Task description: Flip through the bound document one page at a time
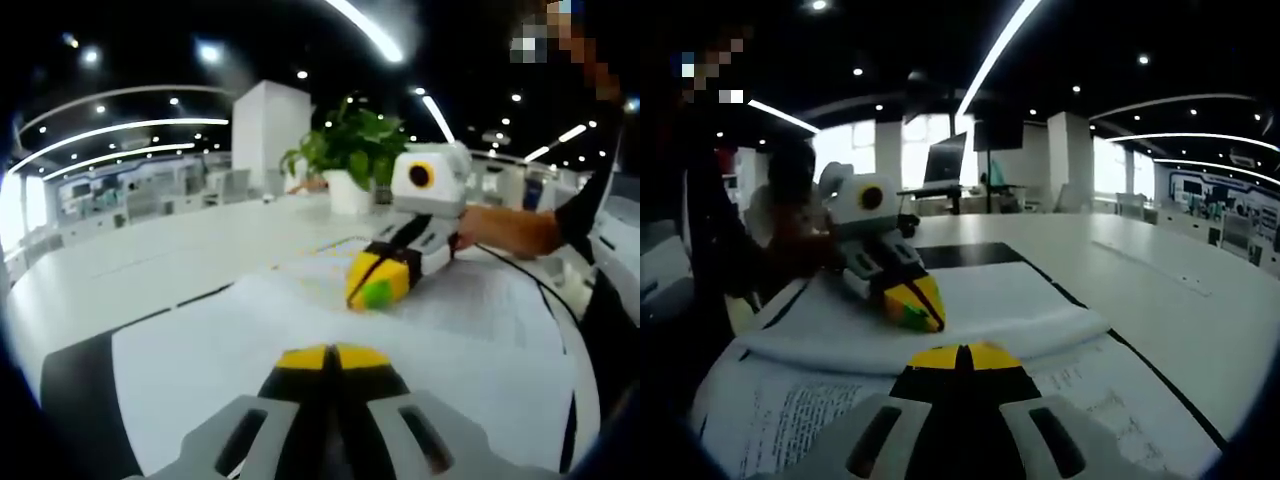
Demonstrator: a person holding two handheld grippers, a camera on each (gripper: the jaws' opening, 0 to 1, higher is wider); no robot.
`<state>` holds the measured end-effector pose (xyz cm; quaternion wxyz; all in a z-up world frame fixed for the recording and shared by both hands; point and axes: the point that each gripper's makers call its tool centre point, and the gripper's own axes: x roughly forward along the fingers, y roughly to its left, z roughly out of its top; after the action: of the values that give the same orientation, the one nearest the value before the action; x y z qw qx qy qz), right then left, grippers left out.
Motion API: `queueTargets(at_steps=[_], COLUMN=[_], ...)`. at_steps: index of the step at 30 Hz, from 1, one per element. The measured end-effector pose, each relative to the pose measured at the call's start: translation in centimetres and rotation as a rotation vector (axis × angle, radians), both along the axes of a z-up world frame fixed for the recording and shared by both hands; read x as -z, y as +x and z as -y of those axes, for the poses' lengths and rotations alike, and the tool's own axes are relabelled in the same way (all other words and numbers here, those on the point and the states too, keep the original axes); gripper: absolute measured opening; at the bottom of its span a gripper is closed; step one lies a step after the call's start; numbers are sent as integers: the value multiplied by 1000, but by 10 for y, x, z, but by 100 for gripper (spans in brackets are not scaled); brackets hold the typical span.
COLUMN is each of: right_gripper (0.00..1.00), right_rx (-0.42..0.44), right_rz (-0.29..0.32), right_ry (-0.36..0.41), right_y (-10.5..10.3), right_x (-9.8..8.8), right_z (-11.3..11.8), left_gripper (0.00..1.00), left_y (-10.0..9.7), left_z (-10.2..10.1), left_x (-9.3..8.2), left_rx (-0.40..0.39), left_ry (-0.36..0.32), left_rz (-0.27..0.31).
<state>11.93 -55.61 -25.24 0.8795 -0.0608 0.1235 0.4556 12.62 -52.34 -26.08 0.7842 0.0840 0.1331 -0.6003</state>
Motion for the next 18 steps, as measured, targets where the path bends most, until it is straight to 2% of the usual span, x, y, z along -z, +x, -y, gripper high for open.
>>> queueTargets(at_steps=[18], right_gripper=[4], right_rx=[-27], right_rz=[5], right_ry=[6], right_y=[-17], right_x=[-2], right_z=[-9], left_gripper=[3], left_y=[0], left_z=[0], left_x=[0], left_rx=[1], left_ry=[0], left_rz=[1])
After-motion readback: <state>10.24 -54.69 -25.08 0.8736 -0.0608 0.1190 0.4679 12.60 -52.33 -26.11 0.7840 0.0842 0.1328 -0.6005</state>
